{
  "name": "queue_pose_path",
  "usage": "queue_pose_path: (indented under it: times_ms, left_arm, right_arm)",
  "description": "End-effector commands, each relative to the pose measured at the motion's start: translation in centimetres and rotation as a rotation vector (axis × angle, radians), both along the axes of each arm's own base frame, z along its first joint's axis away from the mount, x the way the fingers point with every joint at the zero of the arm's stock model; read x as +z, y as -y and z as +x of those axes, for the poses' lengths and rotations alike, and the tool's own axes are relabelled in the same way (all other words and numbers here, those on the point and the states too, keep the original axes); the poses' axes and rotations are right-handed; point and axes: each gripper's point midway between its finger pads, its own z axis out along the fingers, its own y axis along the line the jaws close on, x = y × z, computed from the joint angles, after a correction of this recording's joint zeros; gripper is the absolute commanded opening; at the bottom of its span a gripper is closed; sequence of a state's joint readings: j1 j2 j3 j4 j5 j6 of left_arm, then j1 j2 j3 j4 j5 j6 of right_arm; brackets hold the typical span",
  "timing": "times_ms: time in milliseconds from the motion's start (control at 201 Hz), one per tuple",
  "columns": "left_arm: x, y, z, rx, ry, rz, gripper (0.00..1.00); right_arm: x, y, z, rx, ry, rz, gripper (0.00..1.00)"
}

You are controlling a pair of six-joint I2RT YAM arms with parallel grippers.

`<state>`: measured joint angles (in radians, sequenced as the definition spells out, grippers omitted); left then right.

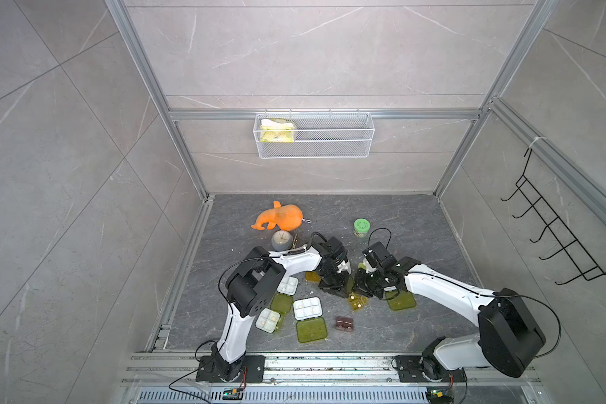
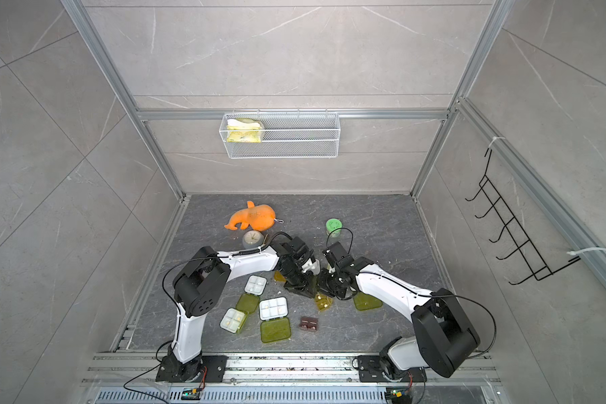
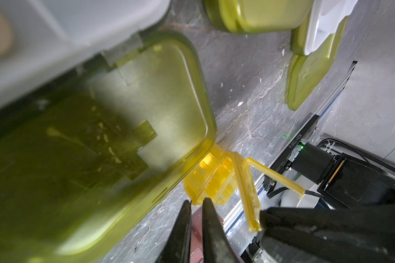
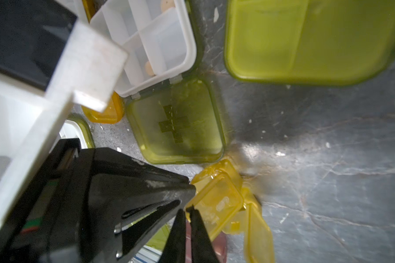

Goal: Close pillboxes
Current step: Close the lid on the pillbox.

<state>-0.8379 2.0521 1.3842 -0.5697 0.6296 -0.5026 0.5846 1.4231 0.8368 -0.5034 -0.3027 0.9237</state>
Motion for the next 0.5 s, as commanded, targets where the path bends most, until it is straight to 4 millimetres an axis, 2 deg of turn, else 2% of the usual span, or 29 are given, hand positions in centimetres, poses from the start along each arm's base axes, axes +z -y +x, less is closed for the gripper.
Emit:
queue_pose_path:
  times_ms: [0,199,493]
  left_arm:
    - [0.84,-0.38,-0.42,-0.019,0.008,-0.004,0.14]
    - [0.86,-0.67,-0.36,-0.022,0.014,0.0,0.14]
    - [0.92,-1.32,-0.5,-0.021,0.018,0.004,0.14]
  right_arm:
    - [-0.81,0.37,-0.84,0.001,-0.043,-0.028,0.07]
    - [-1.23,0.72,-1.22,0.002,-0.077,-0.061,0.01]
    - [-1.63,0.25,-1.19,0.013,-0.094,-0.083,0.0]
